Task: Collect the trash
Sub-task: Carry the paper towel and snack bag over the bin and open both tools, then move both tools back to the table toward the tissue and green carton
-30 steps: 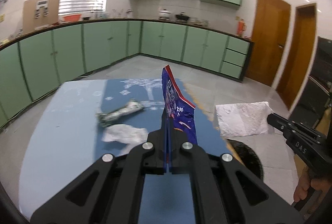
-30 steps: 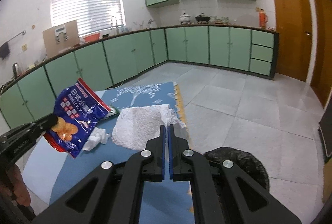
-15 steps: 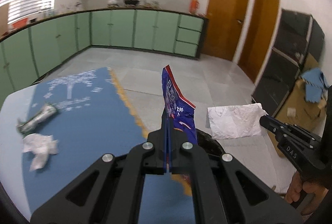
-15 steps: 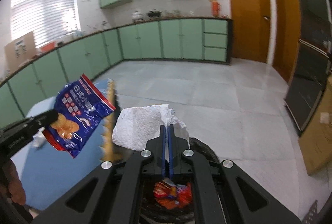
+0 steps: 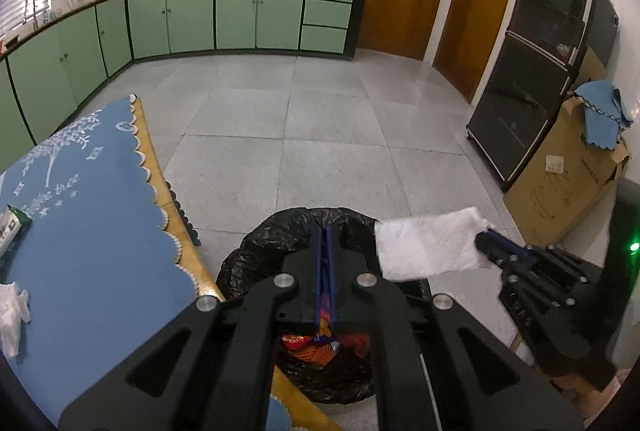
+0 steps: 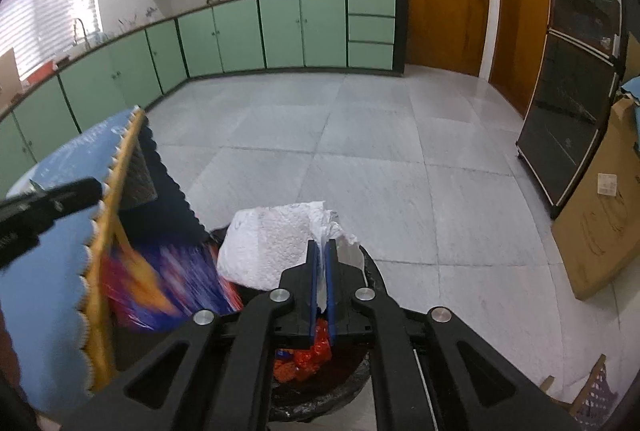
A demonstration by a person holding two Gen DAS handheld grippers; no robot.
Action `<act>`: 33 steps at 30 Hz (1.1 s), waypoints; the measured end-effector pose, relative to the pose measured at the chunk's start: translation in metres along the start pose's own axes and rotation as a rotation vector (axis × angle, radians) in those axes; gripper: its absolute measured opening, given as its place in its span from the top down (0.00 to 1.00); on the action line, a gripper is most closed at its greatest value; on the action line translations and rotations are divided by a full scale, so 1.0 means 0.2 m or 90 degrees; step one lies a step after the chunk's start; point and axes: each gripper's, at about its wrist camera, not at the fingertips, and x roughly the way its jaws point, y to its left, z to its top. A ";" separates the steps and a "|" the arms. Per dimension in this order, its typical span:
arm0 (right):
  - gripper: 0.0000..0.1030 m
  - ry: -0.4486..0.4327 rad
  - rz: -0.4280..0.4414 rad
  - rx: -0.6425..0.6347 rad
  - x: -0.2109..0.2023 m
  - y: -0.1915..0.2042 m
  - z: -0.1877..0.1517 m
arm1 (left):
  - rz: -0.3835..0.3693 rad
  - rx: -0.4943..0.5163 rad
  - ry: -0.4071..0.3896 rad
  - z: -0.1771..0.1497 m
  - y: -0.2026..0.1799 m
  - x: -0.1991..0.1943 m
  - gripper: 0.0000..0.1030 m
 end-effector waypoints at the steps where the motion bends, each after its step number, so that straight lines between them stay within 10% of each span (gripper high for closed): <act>1: 0.88 0.013 0.004 -0.001 0.04 0.01 0.00 | -0.001 -0.001 0.000 0.00 0.00 0.00 0.96; 16: 0.15 -0.040 0.009 0.002 -0.16 0.10 0.07 | 0.048 -0.069 -0.093 -0.04 0.25 -0.38 0.53; 33: 0.06 -0.100 0.249 -0.138 -0.36 1.10 0.17 | 0.334 -0.209 -0.162 -0.47 1.07 -1.13 0.42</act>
